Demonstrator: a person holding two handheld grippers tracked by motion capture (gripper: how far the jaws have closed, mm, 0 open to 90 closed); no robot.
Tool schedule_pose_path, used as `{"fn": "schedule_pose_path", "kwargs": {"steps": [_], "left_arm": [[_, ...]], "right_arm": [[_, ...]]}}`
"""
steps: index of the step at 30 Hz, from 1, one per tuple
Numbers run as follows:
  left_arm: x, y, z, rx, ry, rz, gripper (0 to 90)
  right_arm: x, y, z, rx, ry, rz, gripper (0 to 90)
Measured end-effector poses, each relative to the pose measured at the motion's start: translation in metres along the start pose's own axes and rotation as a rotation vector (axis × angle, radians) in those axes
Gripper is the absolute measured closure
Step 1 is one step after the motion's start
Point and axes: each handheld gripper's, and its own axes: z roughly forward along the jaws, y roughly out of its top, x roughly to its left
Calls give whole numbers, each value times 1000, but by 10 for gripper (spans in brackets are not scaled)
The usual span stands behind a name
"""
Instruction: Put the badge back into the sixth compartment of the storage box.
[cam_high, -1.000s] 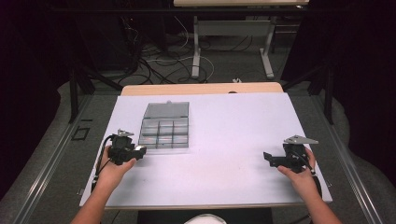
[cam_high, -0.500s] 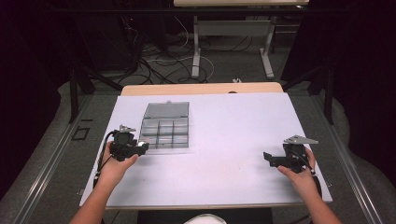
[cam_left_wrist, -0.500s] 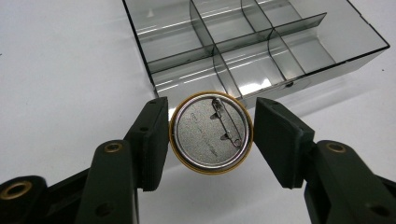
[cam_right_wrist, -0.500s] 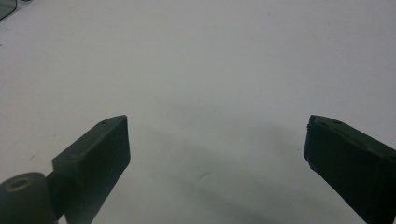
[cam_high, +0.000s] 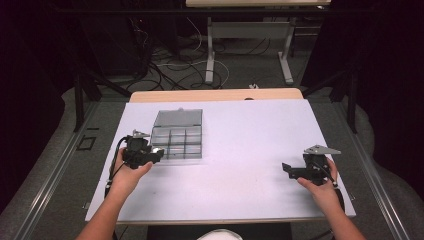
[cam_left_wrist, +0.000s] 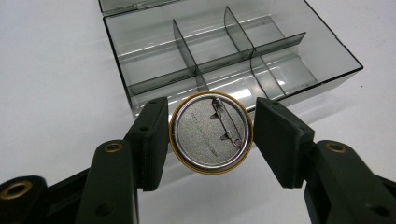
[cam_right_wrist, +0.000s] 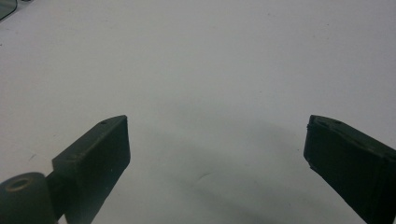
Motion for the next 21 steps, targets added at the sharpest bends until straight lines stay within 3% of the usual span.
{"fn": "schedule_pose_path", "kwargs": {"steps": [21], "left_arm": [[-17, 13, 12, -18, -35, 18, 469]], "right_arm": [[2, 1, 1, 3, -20, 5, 5]]}}
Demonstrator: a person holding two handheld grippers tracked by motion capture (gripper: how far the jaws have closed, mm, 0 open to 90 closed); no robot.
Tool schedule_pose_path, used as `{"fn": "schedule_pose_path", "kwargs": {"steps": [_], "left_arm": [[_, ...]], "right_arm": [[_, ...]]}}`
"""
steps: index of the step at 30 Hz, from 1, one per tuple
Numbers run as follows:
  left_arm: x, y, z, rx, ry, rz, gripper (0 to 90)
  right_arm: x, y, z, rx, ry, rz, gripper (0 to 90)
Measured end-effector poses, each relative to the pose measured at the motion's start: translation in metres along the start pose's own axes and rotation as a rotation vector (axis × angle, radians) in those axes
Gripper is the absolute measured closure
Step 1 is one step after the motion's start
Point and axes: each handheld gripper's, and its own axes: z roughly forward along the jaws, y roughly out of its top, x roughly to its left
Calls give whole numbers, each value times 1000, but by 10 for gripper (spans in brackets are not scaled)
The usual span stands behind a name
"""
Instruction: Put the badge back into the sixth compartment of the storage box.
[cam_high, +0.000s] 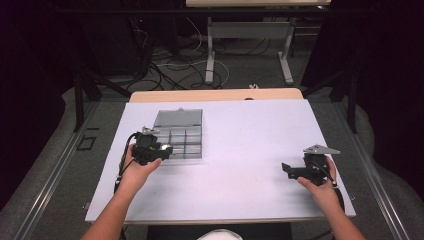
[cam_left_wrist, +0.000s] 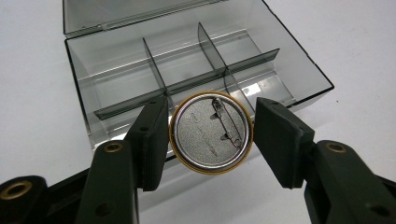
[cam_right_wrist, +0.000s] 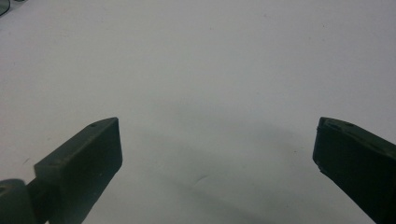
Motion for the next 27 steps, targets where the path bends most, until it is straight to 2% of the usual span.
{"fn": "schedule_pose_path", "kwargs": {"steps": [1, 12, 18, 27], "left_arm": [[0, 1, 0, 14, -8, 1, 468], [-8, 6, 7, -4, -20, 11, 469], [-14, 10, 12, 7, -37, 17, 469], [-23, 15, 20, -12, -45, 16, 469]], "right_arm": [[0, 0, 0, 0, 0, 0, 0], [0, 0, 0, -3, -3, -9, 0], [0, 0, 0, -4, -7, -10, 0], [0, 0, 0, -5, -5, -12, 0]]}}
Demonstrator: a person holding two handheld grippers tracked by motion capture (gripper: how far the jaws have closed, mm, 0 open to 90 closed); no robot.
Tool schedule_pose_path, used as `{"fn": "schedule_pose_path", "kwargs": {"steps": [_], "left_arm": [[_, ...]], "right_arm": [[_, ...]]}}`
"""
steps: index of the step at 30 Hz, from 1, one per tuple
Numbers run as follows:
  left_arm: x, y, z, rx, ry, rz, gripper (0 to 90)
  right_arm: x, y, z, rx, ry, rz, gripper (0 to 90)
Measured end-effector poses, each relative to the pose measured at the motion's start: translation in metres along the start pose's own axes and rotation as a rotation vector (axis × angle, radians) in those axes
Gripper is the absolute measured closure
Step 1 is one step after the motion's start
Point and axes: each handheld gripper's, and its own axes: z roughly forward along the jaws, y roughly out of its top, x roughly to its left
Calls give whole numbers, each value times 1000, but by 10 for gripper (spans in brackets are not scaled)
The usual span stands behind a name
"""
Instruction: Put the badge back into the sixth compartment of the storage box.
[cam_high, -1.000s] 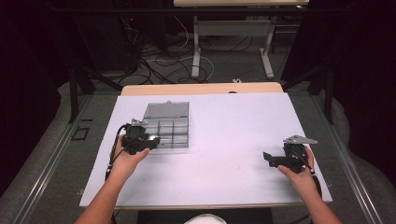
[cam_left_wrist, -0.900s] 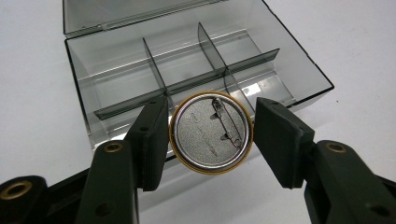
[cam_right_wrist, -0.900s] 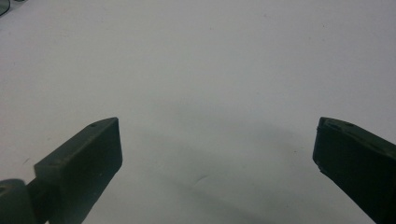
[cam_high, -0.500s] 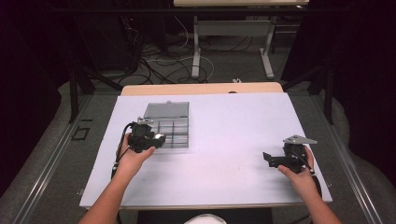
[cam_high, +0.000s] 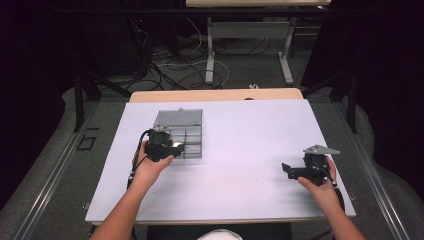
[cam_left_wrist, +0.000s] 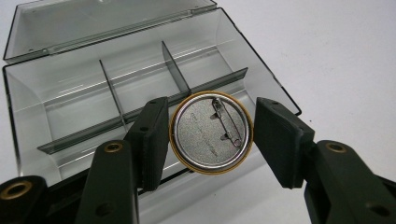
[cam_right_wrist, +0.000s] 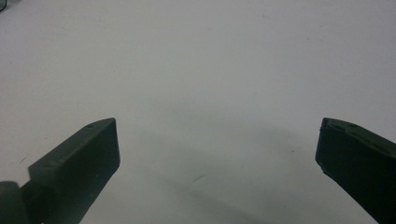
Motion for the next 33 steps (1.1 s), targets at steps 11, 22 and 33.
{"fn": "schedule_pose_path", "kwargs": {"steps": [11, 22, 33], "left_arm": [[-7, 4, 10, 7, -16, -2, 469], [-9, 7, 19, 8, -26, -24, 469], [-13, 9, 29, 14, -58, -59, 469]], "right_arm": [[0, 0, 0, 2, 1, 2, 0], [0, 0, 1, 4, 8, 5, 0], [0, -1, 1, 10, 14, -1, 0]]}}
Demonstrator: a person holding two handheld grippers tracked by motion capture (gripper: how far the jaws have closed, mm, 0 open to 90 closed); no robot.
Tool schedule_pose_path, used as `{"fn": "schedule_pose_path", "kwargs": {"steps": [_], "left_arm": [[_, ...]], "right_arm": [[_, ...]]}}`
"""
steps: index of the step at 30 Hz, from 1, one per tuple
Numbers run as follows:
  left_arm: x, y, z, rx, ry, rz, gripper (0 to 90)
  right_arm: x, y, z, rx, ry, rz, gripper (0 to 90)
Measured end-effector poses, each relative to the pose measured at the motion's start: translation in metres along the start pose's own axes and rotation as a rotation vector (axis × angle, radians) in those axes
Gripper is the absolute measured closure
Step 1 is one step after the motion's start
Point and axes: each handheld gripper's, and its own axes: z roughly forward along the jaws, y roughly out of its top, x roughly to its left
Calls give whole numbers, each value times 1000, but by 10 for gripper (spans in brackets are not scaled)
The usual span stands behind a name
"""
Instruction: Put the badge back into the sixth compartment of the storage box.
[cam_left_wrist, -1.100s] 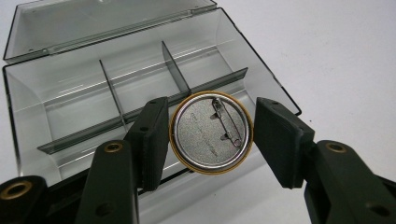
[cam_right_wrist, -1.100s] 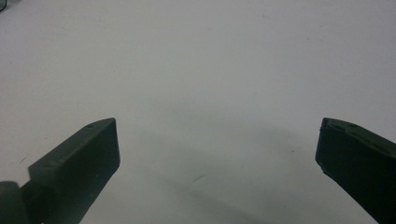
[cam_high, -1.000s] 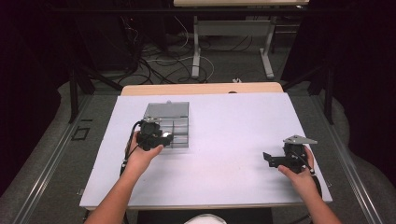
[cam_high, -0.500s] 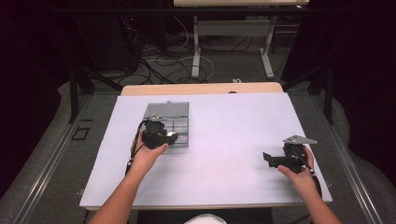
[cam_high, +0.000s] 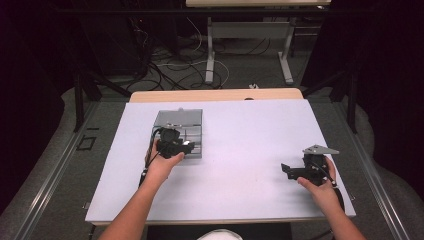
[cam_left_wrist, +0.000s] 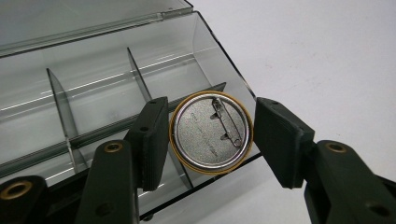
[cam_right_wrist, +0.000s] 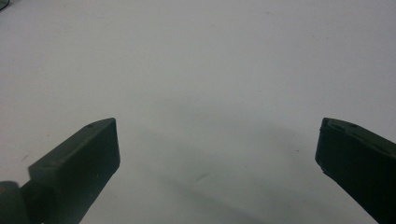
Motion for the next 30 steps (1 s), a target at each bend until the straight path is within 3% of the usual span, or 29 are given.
{"fn": "schedule_pose_path", "kwargs": {"steps": [12, 30], "left_arm": [[-1, 2, 8, 2, -33, -44, 468], [-2, 2, 19, 22, -48, -63, 468]], "right_arm": [[1, 0, 0, 4, 5, 7, 0], [0, -1, 2, 4, 12, -6, 0]]}}
